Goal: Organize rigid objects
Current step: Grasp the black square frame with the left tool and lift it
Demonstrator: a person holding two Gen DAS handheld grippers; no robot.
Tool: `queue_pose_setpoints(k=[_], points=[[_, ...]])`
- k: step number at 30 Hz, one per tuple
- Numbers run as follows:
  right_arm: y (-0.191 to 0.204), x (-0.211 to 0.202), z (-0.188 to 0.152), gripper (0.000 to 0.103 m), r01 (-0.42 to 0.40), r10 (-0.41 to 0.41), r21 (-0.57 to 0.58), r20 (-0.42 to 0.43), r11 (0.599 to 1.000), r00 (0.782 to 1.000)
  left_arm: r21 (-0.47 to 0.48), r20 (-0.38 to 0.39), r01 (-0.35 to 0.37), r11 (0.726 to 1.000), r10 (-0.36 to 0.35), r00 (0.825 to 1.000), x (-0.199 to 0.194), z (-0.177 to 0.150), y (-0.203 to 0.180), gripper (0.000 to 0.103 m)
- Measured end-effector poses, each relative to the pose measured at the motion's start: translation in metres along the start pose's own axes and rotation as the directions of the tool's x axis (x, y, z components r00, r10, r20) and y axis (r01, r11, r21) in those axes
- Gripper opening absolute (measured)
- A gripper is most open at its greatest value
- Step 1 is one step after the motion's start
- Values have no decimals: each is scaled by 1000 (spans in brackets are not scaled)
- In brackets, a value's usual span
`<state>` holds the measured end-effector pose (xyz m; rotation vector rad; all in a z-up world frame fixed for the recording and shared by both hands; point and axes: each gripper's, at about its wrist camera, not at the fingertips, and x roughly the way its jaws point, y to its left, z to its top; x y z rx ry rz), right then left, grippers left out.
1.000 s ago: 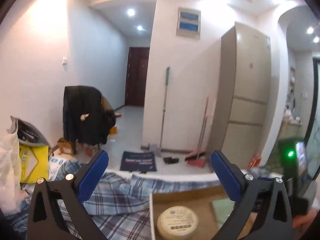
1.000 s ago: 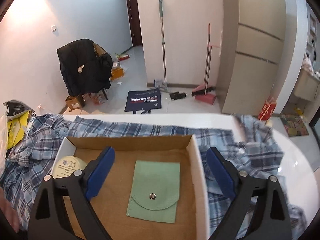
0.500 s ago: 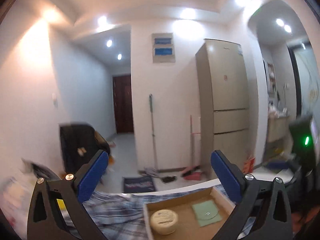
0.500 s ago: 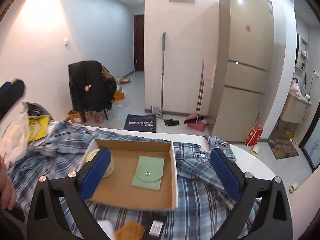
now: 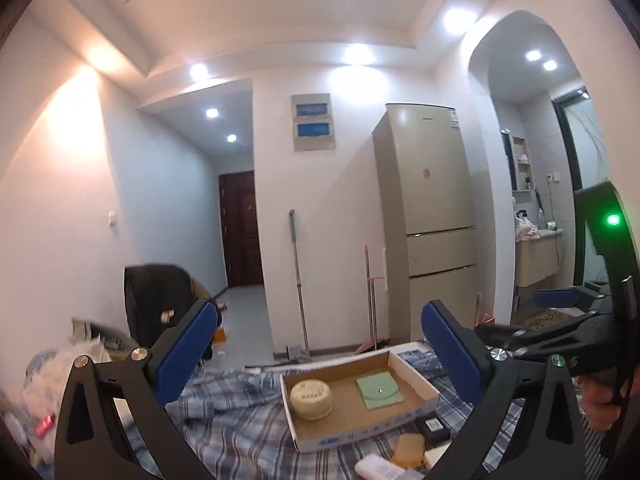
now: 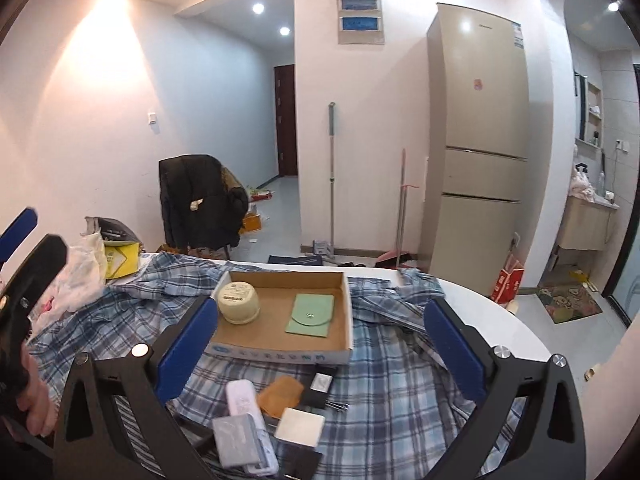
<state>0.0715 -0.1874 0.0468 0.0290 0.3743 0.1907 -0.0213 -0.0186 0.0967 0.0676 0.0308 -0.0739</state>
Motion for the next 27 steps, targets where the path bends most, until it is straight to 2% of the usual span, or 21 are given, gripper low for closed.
queue_pose_setpoints(k=[3,7,11,14,15,18,20,24,25,27], points=[[-7,1,-10,102,35,-35,26,3,999,999,-39,-37,-8,999,7,999,7,-13,11,103],[-11,18,-23,103,88,-88,16,-25,996,996,-39,-114,-6,999,2,994,24,-36,16,103],[-17,41,-34,103,52,-46,58,-91,997,995,-75,-215,53,996,-68,974,39,-55,17,103],[-20,54,-44,103,45,-33,90,-123,995,992,-67,-296,39,997,-58,953,50,-66,14,103],[-21,56,-48,103,43,-31,92,-130,995,991,-78,-327,44,996,-67,943,54,-70,14,103],[-24,61,-55,103,37,-23,93,-150,995,988,-171,-431,87,981,-154,889,63,-83,18,103],[-25,62,-59,103,42,-28,91,-158,995,987,-177,-518,48,983,-135,845,68,-94,16,103],[-23,64,-62,103,42,-28,79,-168,996,985,-148,-624,16,989,-105,774,68,-122,11,103],[-22,64,-62,103,43,-30,73,-166,996,986,-134,-652,17,991,-101,752,68,-131,9,103],[-19,64,-63,103,47,-37,57,-165,997,986,-129,-683,22,991,-105,723,69,-142,6,103]])
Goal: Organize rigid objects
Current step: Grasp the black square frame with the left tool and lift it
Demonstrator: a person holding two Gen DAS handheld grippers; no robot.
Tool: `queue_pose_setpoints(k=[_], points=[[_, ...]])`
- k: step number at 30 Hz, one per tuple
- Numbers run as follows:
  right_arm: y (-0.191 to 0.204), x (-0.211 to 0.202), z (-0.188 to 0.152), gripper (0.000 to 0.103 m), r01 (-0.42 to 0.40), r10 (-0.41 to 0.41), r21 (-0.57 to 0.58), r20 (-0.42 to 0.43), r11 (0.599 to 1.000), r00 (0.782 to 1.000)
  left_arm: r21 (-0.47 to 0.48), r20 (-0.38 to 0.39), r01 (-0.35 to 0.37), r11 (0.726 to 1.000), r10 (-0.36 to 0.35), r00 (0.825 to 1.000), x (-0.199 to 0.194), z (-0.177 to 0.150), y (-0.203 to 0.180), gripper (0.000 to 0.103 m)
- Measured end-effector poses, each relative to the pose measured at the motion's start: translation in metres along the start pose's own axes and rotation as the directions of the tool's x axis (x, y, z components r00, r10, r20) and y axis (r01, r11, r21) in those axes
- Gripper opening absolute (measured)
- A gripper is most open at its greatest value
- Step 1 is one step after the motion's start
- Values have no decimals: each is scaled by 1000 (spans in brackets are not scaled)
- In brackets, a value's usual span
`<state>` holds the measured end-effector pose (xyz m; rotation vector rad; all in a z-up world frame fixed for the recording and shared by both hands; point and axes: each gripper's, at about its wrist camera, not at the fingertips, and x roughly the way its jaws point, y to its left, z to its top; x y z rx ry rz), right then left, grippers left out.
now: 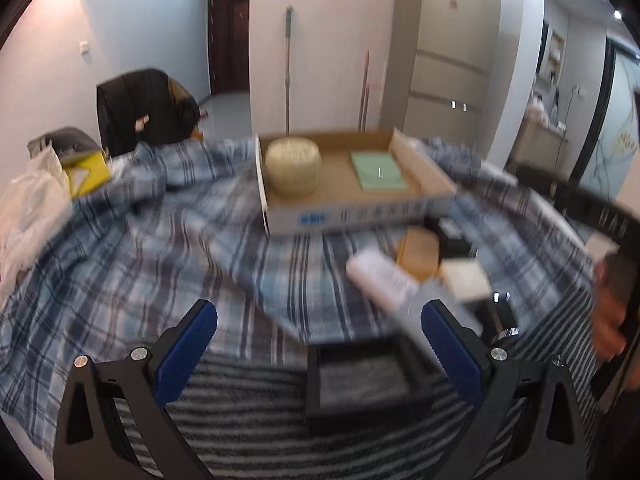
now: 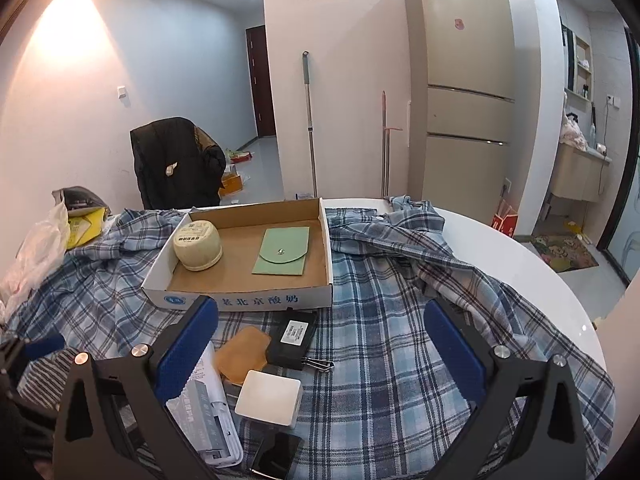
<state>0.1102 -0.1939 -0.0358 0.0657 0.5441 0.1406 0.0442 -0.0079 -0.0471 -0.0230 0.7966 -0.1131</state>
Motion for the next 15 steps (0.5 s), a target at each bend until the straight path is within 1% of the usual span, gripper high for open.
queue_pose_setpoints(k=[2,4,6,7,8,11,14,15], points=[[4,0,-1,103,-1,1,-15,0,1000,1000,-6,-37,7,1000,-8,999,8,-5,-2,103],[8,1,-4,102,-3,3,-34,-6,999,1000,3,-85,59,998,-59,995,14,-7,-6,103],[12,2,-6,103,2,-2,-51,-10,999,1000,-3,-165,132,991,-131,978,23,-9,-9,103],[13,3,-7,103,1,-2,-58,-12,998,1000,-18,-195,140,990,-141,971,28,-11,-9,103],[15,3,-7,103,-7,6,-62,-15,998,1000,-27,-215,134,991,-136,967,32,-13,-8,103],[17,3,-9,103,-54,52,-57,-31,997,998,-41,-240,120,992,-126,963,38,-18,-6,100],[19,2,-10,102,-42,40,-74,-19,996,999,-42,-245,118,992,-125,962,39,-23,-7,90],[19,2,-9,102,-31,30,-82,-14,996,999,-32,-249,120,992,-124,961,40,-24,-9,85]])
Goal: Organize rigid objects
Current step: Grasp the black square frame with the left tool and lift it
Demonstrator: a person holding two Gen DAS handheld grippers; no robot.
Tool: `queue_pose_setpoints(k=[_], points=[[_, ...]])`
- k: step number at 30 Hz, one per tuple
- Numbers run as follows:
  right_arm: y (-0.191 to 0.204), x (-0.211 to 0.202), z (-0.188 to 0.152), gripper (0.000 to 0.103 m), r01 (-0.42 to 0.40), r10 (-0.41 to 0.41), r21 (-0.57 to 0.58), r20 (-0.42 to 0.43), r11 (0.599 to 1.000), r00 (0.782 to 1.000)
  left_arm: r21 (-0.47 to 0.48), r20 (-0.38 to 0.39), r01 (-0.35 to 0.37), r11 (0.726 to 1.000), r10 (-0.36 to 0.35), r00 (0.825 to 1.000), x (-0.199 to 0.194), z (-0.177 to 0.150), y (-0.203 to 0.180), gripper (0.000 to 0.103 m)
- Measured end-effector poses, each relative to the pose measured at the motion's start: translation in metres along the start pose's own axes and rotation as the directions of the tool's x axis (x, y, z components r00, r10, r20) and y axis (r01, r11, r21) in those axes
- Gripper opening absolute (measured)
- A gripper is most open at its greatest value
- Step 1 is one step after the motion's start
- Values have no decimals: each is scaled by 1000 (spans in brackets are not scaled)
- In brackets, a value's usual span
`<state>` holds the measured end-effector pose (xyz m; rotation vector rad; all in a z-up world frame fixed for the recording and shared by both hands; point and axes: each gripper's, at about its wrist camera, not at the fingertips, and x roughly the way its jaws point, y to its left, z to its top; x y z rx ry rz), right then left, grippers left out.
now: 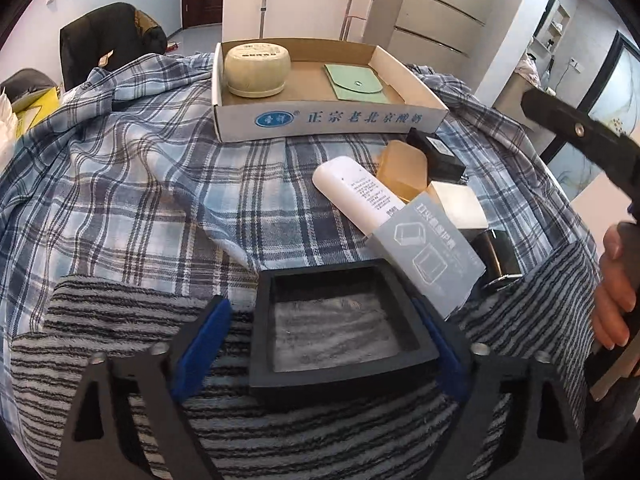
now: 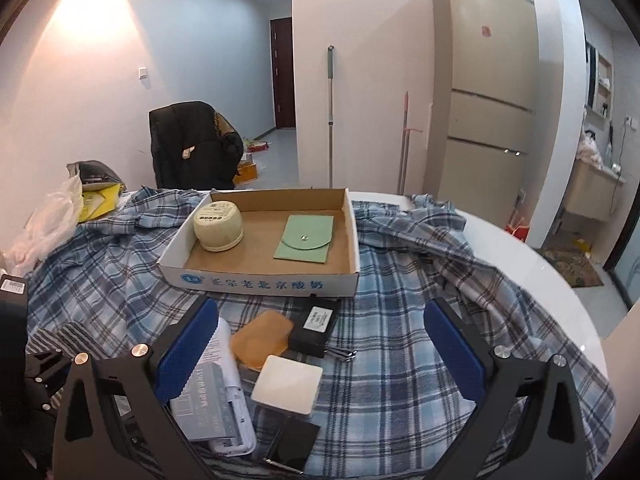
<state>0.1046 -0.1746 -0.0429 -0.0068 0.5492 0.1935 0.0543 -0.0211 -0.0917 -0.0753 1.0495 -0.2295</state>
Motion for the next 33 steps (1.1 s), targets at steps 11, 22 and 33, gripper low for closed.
queue_pose_setpoints(k=[11,22,33], points=[[-5,9,-2,102,8,-7,16,-29,1000,1000,16,69,-10,1000,9,998,-16,4,2,72],[-13,6,-2,103,-3,4,44,-25,999,1000,116,97,-69,991,58,994,-24,-4,-10,72],[-13,4,-1,102,6,-6,32,-21,999,1000,67,29,-40,997,38,999,-6,0,-3,72]])
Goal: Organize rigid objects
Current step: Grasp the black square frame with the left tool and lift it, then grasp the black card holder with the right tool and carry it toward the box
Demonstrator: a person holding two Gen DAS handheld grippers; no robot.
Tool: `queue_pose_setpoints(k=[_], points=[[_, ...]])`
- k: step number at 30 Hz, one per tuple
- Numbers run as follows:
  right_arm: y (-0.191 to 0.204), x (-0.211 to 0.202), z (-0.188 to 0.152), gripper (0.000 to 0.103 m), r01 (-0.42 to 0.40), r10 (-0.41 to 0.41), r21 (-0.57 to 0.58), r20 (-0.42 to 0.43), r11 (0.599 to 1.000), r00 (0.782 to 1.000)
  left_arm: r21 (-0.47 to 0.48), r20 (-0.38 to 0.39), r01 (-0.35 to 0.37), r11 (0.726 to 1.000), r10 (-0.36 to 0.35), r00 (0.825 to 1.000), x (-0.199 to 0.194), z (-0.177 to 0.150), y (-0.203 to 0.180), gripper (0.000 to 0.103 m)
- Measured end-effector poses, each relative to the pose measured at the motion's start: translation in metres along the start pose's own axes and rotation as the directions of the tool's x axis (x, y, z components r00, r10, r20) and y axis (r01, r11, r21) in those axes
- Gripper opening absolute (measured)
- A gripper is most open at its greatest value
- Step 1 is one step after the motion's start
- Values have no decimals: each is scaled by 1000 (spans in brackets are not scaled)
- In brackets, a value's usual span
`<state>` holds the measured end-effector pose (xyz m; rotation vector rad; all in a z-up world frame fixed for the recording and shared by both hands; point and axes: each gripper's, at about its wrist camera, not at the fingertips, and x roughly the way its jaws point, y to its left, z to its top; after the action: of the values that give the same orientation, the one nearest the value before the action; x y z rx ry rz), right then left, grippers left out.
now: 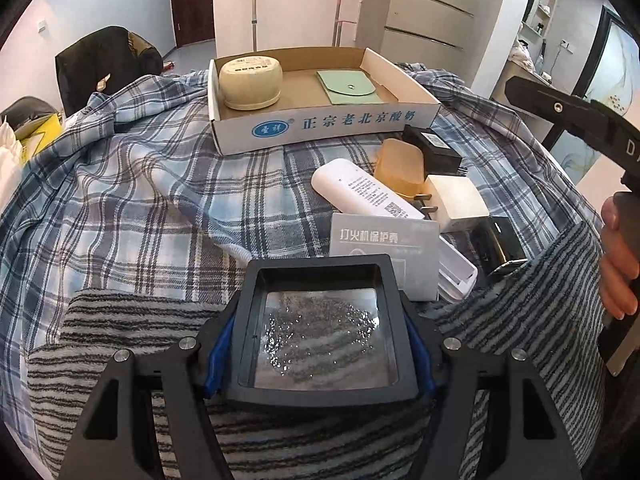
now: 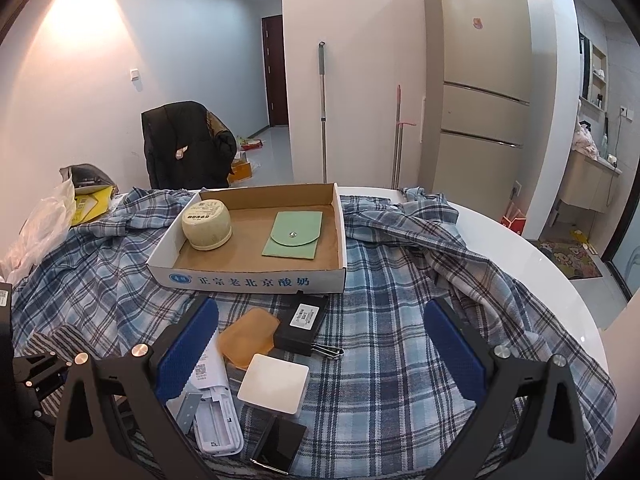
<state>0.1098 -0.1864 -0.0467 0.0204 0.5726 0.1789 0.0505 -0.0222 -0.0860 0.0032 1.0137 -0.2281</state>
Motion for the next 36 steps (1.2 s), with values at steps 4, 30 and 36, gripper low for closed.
queue_pose_setpoints(k=[4,30,36], points=[[-1,3,0,102,9,-9,-3,-6,1000,1000,-8,16,7,1000,-7,1000,-6,7,3,72],[9,96,24,81,48,-28,54,-328,997,944,-39,515,-85,996,92,852,-31,78,31,72],[8,99,15,77,25,-9,43,-353,999,936,-12,539,-116,993,104,836,-33,74,20,72]])
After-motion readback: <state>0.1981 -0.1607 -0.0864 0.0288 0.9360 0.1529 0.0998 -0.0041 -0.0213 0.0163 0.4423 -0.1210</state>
